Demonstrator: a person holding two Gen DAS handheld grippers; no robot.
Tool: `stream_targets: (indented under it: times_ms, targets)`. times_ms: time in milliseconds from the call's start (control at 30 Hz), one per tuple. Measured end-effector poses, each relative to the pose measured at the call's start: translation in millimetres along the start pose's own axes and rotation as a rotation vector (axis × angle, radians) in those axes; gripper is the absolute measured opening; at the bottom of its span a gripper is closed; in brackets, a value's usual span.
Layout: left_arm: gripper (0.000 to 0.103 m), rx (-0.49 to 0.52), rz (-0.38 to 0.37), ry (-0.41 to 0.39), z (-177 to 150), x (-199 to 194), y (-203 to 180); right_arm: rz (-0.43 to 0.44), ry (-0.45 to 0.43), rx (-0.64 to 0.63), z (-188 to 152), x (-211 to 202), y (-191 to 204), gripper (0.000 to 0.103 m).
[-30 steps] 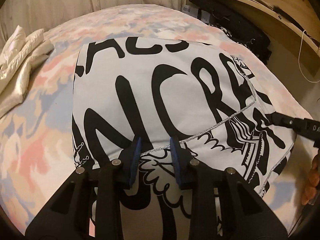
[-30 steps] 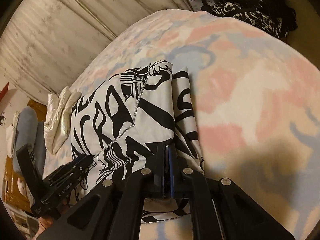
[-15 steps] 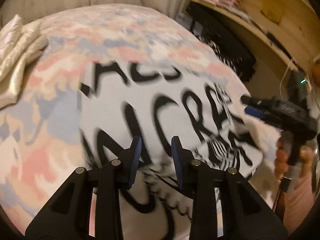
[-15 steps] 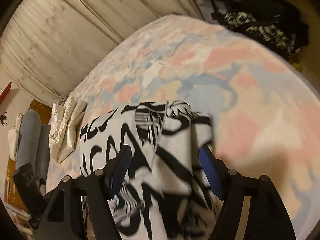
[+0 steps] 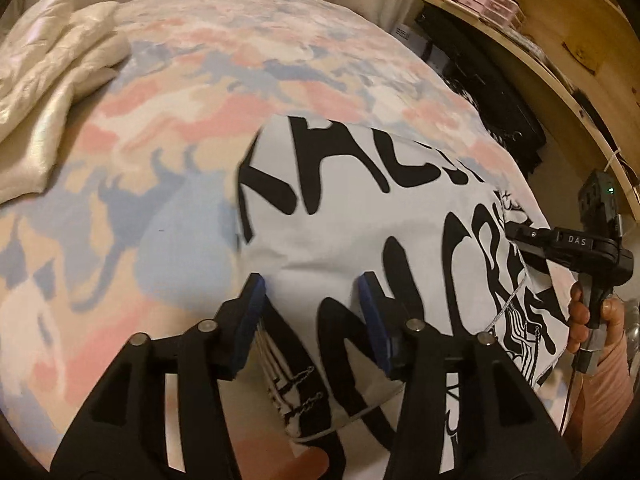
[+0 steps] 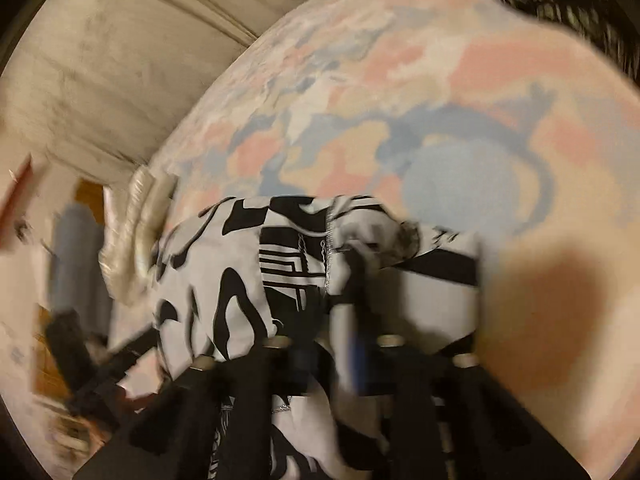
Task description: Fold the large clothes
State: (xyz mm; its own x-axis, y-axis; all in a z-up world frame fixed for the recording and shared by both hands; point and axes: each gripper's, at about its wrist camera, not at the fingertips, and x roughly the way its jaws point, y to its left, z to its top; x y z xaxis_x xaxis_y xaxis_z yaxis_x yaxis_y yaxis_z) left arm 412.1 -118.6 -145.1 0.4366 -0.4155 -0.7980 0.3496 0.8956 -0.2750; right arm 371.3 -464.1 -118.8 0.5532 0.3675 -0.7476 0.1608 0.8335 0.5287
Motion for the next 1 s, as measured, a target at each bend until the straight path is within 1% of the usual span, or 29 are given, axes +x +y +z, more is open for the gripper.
stream_targets:
  times_ms: [67, 167, 200, 233, 267, 367, 433, 467, 500, 533, 567, 600, 633, 667, 700, 767, 800, 867, 933, 1000]
  targets:
    - [0.054, 0.036, 0.011, 0.009, 0.1, 5.2, -12.5, -0.043, -0.045, -0.003, -5.2, -13.7, 0.5, 0.005]
    - [0.059, 0.119, 0.078, 0.014, -4.4, 13.4, -36.9, -0.117, -0.086, -0.011, -20.3, -28.3, 1.9, 0.004]
    - [0.06, 0.146, 0.111, 0.015, -6.5, 16.7, -44.0, -0.139, -0.088, -0.013, -25.4, -30.2, 1.2, 0.004]
    - [0.06, 0.159, 0.136, 0.021, -8.0, 20.3, -49.1, -0.17, -0.089, -0.018, -30.8, -28.3, 0.1, 0.002]
    - [0.06, 0.165, 0.149, 0.023, -8.9, 23.0, -52.0, -0.21, -0.078, -0.016, -34.1, -22.9, -4.3, 0.002]
    - [0.061, 0.189, 0.184, 0.023, -12.2, 28.0, -59.7, -0.217, -0.05, -0.001, -40.6, -10.4, -16.5, 0.002]
    - [0.061, 0.193, 0.196, 0.011, -13.9, 25.3, -61.8, -0.237, -0.057, -0.027, -40.2, -11.4, -11.3, 0.002]
    - [0.061, 0.188, 0.196, 0.003, -14.3, 22.7, -62.3, -0.263, -0.059, -0.05, -38.7, -13.9, -6.1, 0.002]
    - [0.061, 0.183, 0.193, -0.002, -14.3, 19.3, -63.0, -0.288, -0.06, -0.073, -39.4, -17.2, 0.0, 0.004]
    - [0.061, 0.18, 0.19, -0.004, -14.8, 15.9, -62.5, -0.314, -0.058, -0.09, -40.6, -22.1, 5.9, 0.01]
    - [0.06, 0.175, 0.188, -0.008, -15.7, 10.2, -62.9, -0.344, -0.058, -0.103, -41.7, -28.8, 12.7, 0.014]
    - [0.06, 0.171, 0.185, -0.009, -16.9, 5.3, -62.3, -0.359, -0.064, -0.112, -44.8, -36.1, 19.1, 0.022]
    - [0.06, 0.165, 0.173, -0.011, -20.3, -2.3, -62.0, -0.363, -0.082, -0.123, -48.8, -47.0, 27.2, 0.03]
    - [0.06, 0.156, 0.16, -0.018, -25.2, -11.2, -61.5, -0.368, -0.103, -0.137, -53.3, -54.8, 35.8, 0.033]
    - [0.06, 0.146, 0.163, -0.033, -32.0, -21.7, -61.7, -0.376, -0.13, -0.157, -58.3, -62.4, 45.1, 0.036]
    - [0.06, 0.142, 0.186, -0.058, -46.4, -37.5, -63.0, -0.392, -0.183, -0.223, -77.0, -82.8, 69.9, 0.036]
    - [0.06, 0.14, 0.19, -0.058, -53.5, -42.9, -63.4, -0.383, -0.191, -0.244, -83.5, -88.3, 77.4, 0.036]
    - [0.059, 0.125, 0.165, -0.026, -71.9, -50.2, -64.3, -0.315, -0.182, -0.293, -106.5, -97.3, 99.2, 0.036]
    - [0.058, 0.094, 0.138, -0.015, -89.3, -56.8, -64.1, -0.276, -0.155, -0.325, -123.6, -96.6, 111.7, 0.036]
    - [0.057, 0.076, 0.138, -0.023, -101.0, -62.6, -63.9, -0.261, -0.119, -0.361, -143.0, -89.7, 122.0, 0.036]
